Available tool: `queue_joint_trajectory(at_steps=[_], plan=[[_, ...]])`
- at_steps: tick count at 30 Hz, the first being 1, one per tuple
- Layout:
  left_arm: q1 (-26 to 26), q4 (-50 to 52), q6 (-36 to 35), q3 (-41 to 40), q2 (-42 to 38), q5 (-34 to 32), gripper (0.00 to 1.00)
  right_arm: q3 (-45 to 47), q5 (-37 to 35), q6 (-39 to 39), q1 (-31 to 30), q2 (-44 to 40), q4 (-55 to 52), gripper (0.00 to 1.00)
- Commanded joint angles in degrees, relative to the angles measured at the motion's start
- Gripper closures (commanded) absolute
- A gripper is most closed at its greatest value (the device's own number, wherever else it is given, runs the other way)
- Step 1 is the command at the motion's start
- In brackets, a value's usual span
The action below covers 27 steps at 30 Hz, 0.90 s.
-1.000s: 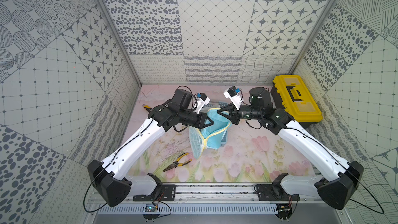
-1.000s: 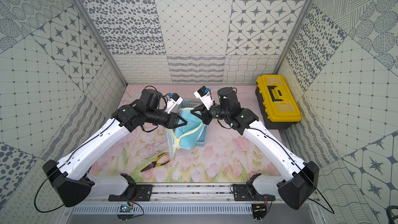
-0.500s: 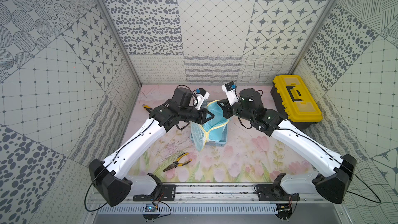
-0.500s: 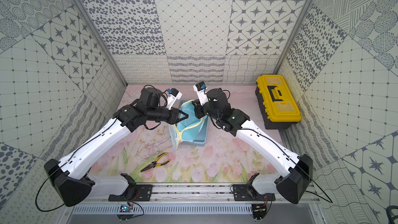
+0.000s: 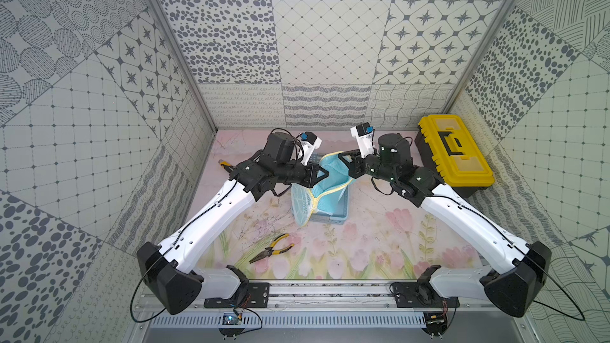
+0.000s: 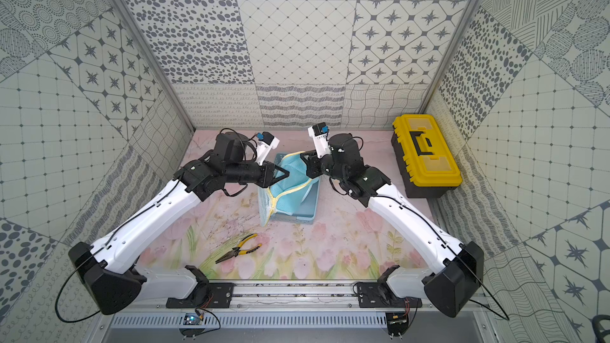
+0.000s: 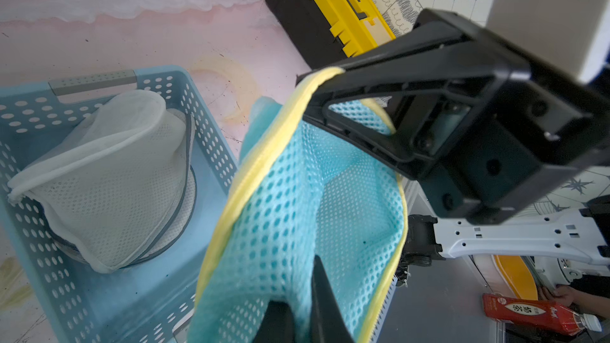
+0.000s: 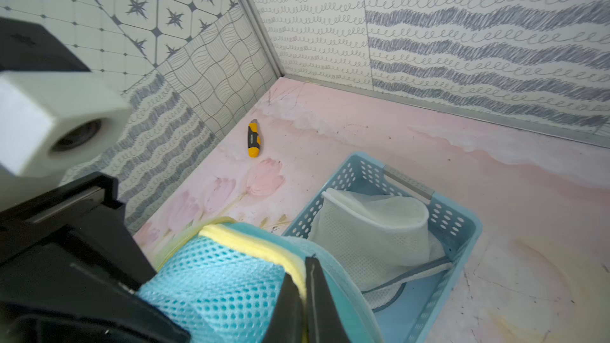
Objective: Turn the laundry bag inside out
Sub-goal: Turn over the laundry bag.
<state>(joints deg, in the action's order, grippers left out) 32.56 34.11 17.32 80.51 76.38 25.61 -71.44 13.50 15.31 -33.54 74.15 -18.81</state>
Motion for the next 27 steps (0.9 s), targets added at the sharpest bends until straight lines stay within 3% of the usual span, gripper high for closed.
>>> queue_joint_trajectory(at_steps=[1,5,7,10,11,13,20,23,27], plan=[[0.14,15.19,-5.08,0.82,-3.21,12.02,1.0,1.34,-13.95,0.93,9.88,1.42,-2.51,1.0],[0.12,14.54,-6.0,1.24,-2.56,15.56,1.0,3.61,0.31,-2.47,10.64,0.35,2.03,1.0],[0.13,13.91,-5.56,1.21,-2.4,14.31,1.0,6.22,11.36,-3.29,11.05,-2.04,6.92,0.99],[0.07,10.81,-3.92,-0.37,-3.13,14.69,1.0,9.37,22.37,-2.32,11.2,-3.81,13.13,0.43],[0.05,9.97,-3.7,-0.77,-3.23,15.06,1.0,10.14,24.85,-1.96,11.33,-4.1,14.77,0.33],[0.1,9.31,-3.59,-0.96,-3.4,15.58,1.0,11.21,28.84,-1.85,11.81,-4.34,16.53,0.24],[0.14,7.03,-3.22,-2.17,-4.23,16.2,1.0,12.16,45.41,-0.47,11.84,-2.85,21.66,0.09],[0.12,6.41,-2.35,-2.04,-4.38,13.63,1.0,12.2,48.7,0.15,11.64,-2.27,22.51,0.08],[0.11,4.55,-0.5,-1.9,-5.04,10.17,1.0,10.88,49.42,-4.9,9.74,-1.42,15.75,0.08]])
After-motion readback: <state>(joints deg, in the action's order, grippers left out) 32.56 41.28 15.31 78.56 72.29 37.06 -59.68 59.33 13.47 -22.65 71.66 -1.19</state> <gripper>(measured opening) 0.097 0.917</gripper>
